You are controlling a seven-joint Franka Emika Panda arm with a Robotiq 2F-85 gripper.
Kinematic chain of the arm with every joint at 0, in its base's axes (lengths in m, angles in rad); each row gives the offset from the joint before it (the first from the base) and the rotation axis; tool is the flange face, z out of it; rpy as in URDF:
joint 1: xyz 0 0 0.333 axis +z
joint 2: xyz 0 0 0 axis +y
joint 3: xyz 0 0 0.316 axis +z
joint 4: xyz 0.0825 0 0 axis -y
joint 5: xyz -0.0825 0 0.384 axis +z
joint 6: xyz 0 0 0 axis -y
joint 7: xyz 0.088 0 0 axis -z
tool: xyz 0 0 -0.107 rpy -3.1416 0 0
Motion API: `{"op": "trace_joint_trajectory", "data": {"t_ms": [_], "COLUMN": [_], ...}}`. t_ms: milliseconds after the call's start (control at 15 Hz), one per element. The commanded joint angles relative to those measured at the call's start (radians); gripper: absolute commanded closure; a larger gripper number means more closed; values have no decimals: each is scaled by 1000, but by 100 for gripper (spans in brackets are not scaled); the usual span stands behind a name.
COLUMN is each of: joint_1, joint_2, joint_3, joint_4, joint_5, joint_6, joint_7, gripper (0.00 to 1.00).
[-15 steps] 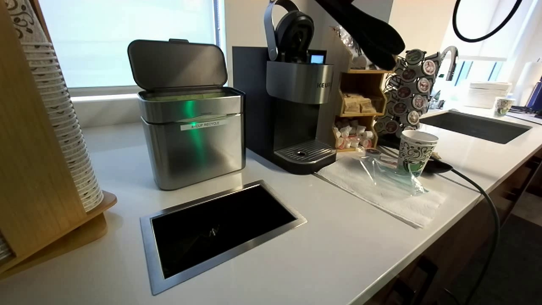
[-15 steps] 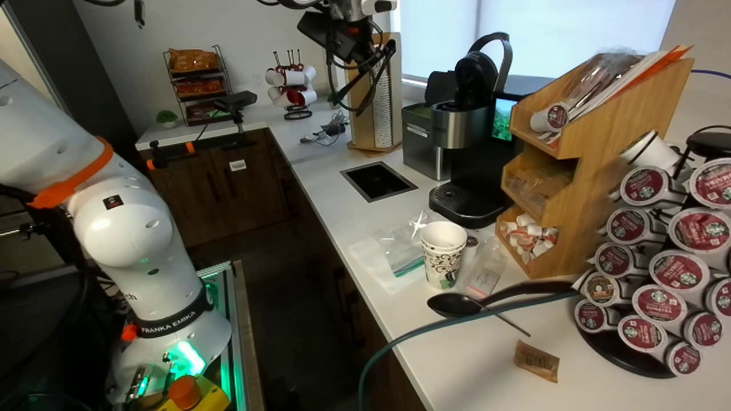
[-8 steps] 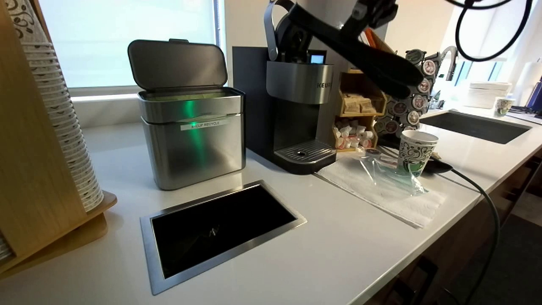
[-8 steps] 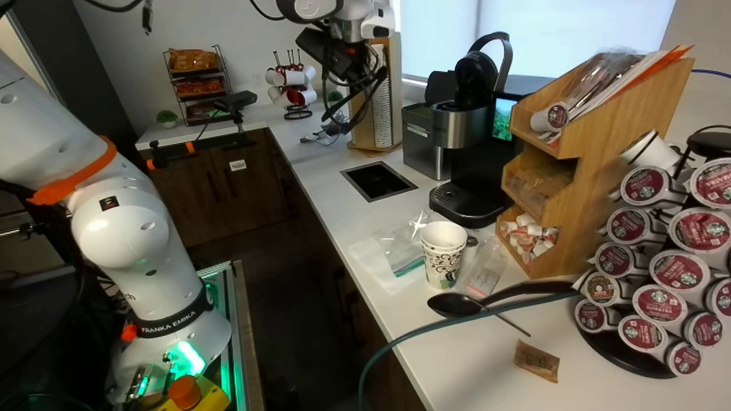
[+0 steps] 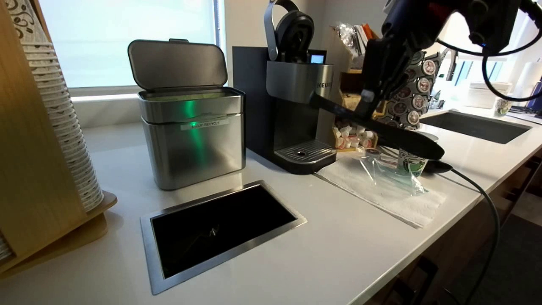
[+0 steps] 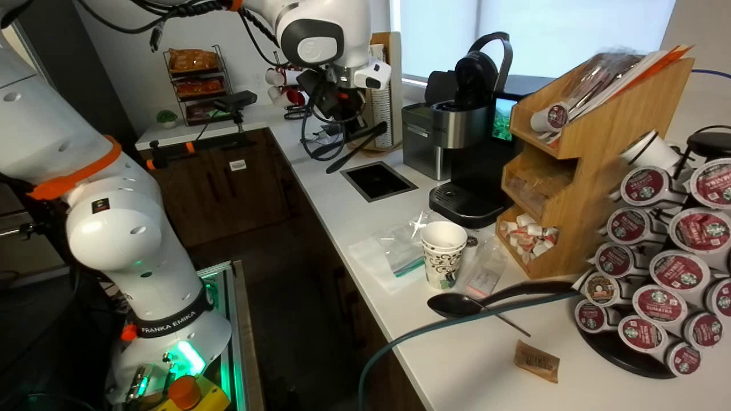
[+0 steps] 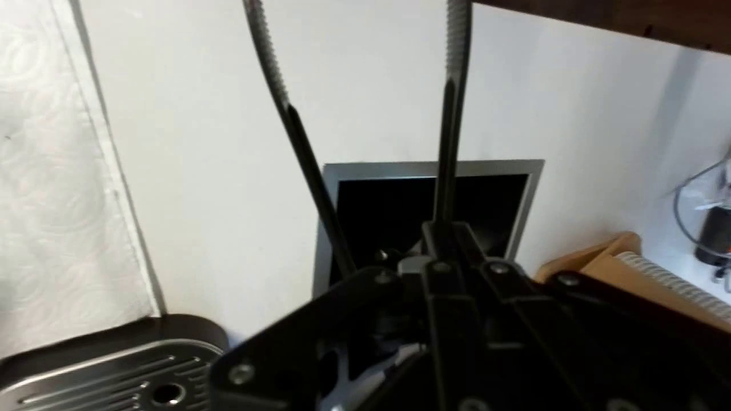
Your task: Put the black tongs on the counter.
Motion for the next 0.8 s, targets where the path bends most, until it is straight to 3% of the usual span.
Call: {"op": "trace_joint_trajectory", "data": {"t_ms": [0, 200, 400, 733], "joint_1": [-6, -6, -39, -54], "joint_2": [1, 2, 83, 225], "joint_3": [5, 5, 24, 24], "joint_4": [-5, 3, 11, 38], "joint_5": [-8, -7, -107, -133], "joint_6": [2, 2, 9, 23], "joint_7": [9, 7, 109, 158], "gripper": [95, 95, 99, 99]}}
